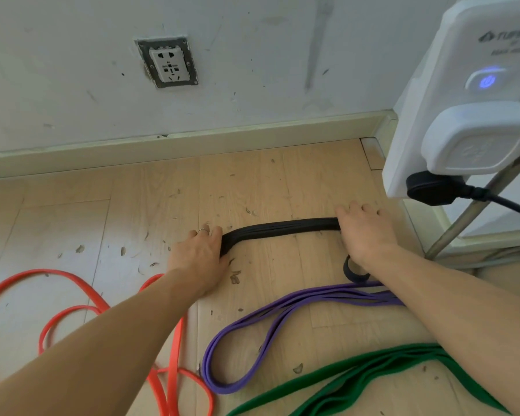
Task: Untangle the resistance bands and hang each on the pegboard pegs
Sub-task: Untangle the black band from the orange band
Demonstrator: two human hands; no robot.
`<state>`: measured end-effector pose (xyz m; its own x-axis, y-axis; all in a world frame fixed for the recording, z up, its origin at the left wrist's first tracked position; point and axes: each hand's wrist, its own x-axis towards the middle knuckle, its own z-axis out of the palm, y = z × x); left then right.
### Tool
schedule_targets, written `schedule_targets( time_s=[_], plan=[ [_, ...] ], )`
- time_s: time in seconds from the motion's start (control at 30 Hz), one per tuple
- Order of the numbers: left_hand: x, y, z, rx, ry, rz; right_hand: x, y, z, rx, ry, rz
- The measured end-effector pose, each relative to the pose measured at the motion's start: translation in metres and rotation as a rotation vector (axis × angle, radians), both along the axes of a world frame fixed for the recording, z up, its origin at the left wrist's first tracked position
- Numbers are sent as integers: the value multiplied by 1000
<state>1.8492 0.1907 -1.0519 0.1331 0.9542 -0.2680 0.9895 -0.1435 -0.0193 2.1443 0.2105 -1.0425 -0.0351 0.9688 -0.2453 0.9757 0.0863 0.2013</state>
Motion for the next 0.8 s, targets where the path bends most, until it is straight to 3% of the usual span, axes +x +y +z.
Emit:
schedule_targets(
  time_s=[0.2, 0.37, 0.57, 0.8],
  plan=[
    [-3, -9, 4, -133, 54, 48, -7, 1, 6, -160, 193, -190],
    [-10, -19, 8, -191, 92, 19, -2, 5, 9, -254, 195, -285],
    [-13, -17, 8, -120, -29, 48, 10, 5, 6, -129, 103, -101],
    [-17, -11, 6, -36, 10, 72, 14, 1, 1, -15, -114, 6]
  ],
)
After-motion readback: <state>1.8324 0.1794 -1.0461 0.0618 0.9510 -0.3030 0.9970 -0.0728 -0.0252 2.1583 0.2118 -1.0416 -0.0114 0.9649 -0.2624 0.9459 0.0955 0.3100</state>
